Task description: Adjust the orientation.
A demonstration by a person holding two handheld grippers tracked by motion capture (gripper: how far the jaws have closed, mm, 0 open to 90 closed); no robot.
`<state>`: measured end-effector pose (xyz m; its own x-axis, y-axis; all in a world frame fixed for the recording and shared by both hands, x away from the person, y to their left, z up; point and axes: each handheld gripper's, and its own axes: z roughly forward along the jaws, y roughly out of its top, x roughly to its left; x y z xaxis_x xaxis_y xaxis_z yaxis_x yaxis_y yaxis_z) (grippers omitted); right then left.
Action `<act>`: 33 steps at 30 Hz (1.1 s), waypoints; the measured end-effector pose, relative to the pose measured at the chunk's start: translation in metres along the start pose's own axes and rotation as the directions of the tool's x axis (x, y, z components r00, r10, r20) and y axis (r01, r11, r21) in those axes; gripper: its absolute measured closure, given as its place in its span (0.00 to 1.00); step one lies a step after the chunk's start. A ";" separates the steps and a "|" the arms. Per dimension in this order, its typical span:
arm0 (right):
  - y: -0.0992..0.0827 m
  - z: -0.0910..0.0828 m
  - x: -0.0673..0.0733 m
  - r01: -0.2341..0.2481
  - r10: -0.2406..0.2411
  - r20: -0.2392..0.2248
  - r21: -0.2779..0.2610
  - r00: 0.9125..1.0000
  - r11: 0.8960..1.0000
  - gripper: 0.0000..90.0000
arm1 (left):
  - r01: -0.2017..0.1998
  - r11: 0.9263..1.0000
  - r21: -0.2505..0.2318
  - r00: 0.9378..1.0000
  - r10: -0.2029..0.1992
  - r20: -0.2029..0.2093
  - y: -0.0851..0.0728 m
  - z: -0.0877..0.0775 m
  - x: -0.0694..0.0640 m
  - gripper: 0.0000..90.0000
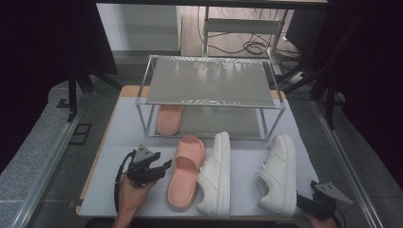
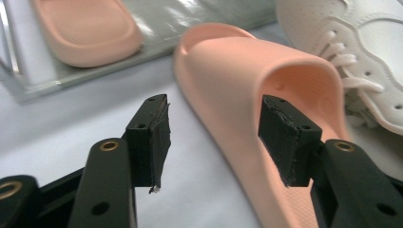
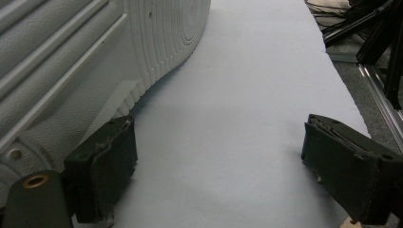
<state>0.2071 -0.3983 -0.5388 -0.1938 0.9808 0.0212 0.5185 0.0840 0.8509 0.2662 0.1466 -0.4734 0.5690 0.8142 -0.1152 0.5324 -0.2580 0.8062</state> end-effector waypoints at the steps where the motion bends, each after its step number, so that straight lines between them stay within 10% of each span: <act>1: 0.000 0.000 0.000 -0.001 0.001 0.000 0.000 1.000 1.000 0.13 | 0.000 1.000 0.001 1.000 0.000 0.003 0.000 0.001 -0.002 0.48; 33: 0.000 0.000 0.000 0.001 -0.001 -0.001 0.001 1.000 1.000 0.13 | -0.009 1.000 0.023 0.998 0.010 -0.054 0.011 0.039 -0.011 0.84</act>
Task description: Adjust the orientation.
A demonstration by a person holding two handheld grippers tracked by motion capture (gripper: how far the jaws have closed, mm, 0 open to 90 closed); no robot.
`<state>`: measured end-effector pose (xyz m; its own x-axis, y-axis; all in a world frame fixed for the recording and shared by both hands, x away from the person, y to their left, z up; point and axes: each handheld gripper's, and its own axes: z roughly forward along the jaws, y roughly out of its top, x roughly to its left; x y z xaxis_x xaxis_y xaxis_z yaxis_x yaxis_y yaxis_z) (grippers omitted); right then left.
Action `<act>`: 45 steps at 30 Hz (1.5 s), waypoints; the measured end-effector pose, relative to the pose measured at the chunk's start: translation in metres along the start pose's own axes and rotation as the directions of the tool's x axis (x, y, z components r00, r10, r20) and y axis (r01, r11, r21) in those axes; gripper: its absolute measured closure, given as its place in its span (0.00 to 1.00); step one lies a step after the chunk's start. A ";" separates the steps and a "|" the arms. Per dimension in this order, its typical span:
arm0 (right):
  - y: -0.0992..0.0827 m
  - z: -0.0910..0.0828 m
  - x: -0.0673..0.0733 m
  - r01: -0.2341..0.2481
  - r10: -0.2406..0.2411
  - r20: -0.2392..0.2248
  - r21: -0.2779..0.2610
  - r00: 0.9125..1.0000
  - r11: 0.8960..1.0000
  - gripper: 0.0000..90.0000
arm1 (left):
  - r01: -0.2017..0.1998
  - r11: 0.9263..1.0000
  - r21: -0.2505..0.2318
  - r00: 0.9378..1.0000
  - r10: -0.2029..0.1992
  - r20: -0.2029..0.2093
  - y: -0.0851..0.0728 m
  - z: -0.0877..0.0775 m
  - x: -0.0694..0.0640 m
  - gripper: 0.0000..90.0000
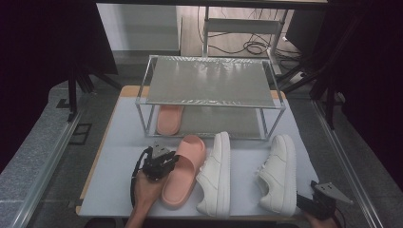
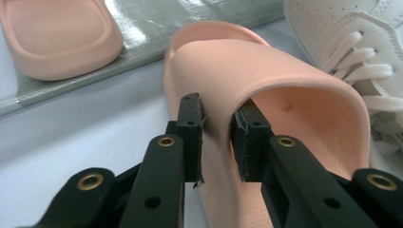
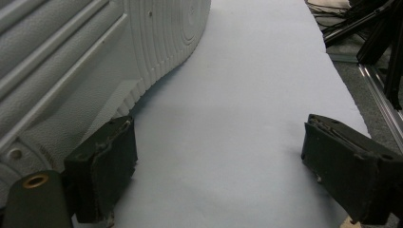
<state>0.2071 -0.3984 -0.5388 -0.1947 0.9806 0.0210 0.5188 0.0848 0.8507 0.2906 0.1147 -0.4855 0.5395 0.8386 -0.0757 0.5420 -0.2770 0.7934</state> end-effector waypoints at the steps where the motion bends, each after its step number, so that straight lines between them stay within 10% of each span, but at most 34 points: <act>1: 0.000 0.000 0.000 0.000 0.000 0.000 0.000 1.000 1.000 0.13 | 0.000 1.000 -0.001 1.000 0.000 -0.002 0.001 0.000 0.000 0.84; 21: 0.000 0.000 0.000 0.000 0.000 0.000 0.000 1.000 1.000 0.13 | 0.002 0.999 -0.050 0.997 -0.006 -0.079 0.029 -0.010 0.014 0.91; 45: 0.000 0.000 0.000 0.002 -0.002 -0.001 0.001 1.000 1.000 0.13 | 0.110 0.992 -0.063 0.979 -0.119 -0.167 0.066 0.044 0.026 0.90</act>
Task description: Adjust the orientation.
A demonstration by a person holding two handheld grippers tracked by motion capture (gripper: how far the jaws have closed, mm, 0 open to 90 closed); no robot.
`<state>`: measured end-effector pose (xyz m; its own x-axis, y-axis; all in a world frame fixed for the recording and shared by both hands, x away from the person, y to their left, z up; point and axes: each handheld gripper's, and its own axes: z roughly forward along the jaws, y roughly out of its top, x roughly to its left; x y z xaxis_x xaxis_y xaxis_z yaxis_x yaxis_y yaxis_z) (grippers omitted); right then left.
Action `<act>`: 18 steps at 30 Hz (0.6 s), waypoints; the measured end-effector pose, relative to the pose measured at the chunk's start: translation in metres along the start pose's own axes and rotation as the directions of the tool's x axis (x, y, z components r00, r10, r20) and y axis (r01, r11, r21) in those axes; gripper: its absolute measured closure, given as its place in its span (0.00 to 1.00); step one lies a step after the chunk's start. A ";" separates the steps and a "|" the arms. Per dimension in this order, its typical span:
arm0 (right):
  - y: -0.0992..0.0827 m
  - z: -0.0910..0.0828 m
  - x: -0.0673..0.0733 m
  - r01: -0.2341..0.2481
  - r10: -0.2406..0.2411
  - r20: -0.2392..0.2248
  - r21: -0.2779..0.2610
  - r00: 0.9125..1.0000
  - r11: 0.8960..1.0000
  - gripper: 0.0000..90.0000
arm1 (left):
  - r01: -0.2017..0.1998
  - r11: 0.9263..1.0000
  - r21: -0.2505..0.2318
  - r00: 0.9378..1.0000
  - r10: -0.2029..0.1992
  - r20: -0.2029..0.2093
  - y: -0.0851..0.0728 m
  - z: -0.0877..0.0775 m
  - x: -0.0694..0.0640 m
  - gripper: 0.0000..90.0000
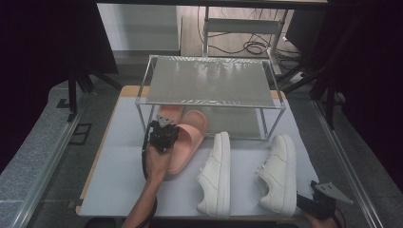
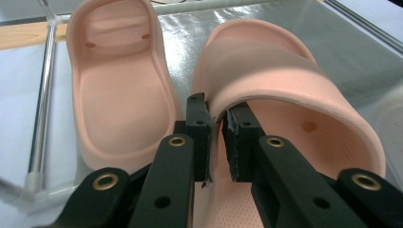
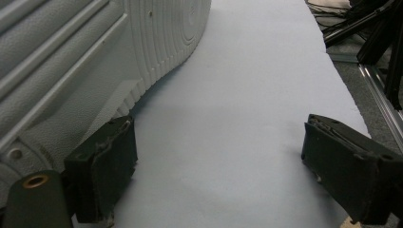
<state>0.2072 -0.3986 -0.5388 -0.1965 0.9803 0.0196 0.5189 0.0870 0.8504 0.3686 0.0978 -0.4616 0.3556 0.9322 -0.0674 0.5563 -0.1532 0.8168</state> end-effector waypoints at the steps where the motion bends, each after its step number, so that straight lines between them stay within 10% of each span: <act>1: 0.000 0.000 0.000 0.000 0.000 0.000 0.000 1.000 1.000 0.13 | -0.001 1.000 0.000 1.000 0.001 -0.005 0.001 0.002 0.000 0.90; 18: 0.000 0.000 0.000 0.004 -0.004 -0.002 0.000 1.000 1.000 0.13 | 0.056 0.998 -0.005 0.997 -0.057 -0.061 0.000 0.035 -0.003 0.88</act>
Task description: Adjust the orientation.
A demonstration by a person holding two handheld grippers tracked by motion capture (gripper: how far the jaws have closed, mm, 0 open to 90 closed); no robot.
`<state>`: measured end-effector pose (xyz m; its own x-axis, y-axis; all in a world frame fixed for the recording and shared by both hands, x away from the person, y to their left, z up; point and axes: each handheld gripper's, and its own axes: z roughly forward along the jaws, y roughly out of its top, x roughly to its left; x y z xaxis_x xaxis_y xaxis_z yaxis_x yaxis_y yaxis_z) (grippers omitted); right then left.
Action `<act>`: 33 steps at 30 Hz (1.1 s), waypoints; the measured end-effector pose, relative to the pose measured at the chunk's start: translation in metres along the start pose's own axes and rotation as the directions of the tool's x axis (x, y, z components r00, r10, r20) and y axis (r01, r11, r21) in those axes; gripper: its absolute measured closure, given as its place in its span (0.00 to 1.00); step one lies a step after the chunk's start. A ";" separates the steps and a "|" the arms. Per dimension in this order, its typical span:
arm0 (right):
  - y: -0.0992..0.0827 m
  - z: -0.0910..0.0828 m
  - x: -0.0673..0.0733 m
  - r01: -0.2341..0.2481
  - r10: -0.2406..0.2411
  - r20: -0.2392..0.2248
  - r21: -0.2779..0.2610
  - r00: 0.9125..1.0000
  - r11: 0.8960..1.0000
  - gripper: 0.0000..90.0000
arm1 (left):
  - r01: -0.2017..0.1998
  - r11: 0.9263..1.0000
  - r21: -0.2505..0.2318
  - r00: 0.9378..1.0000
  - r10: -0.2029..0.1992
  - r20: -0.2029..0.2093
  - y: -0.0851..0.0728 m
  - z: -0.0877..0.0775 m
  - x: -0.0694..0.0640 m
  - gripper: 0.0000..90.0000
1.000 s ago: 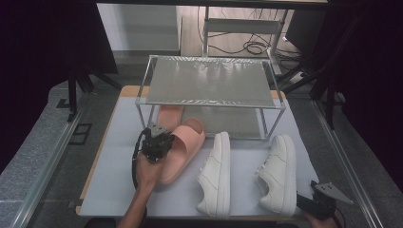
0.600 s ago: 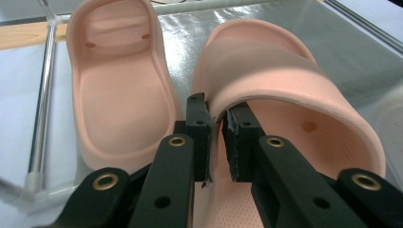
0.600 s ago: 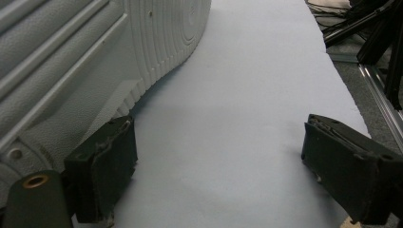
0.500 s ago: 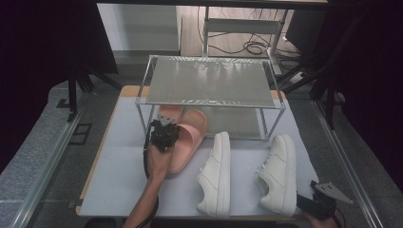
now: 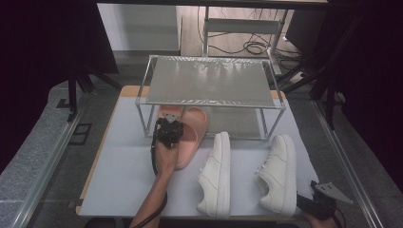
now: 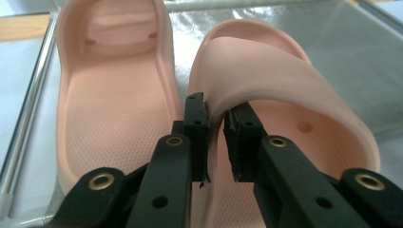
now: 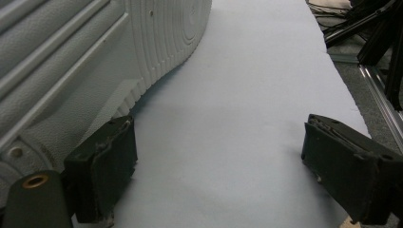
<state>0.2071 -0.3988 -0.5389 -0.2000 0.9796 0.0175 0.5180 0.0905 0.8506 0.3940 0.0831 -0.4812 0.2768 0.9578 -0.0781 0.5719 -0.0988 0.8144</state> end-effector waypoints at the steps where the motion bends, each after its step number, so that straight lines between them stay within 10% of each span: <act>1: 0.000 0.000 0.000 0.000 0.000 0.000 0.000 1.000 1.000 0.13 | 0.003 1.000 0.003 1.000 -0.003 0.008 0.000 0.000 0.001 0.88; 11: 0.000 0.000 0.000 0.002 -0.002 0.000 -0.001 1.000 1.000 0.13 | -0.065 0.998 0.011 0.995 0.064 0.077 0.001 -0.026 0.009 0.82; 33: 0.000 0.000 0.000 0.001 -0.001 0.000 -0.002 1.000 1.000 0.13 | -0.190 0.981 0.043 0.951 0.173 0.256 -0.052 -0.086 0.019 1.00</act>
<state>0.2071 -0.3987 -0.5391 -0.2001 0.9796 0.0169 0.5165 0.0908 0.8515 0.3028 0.1294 -0.4754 0.5600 0.8245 -0.0810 0.5414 -0.2903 0.7890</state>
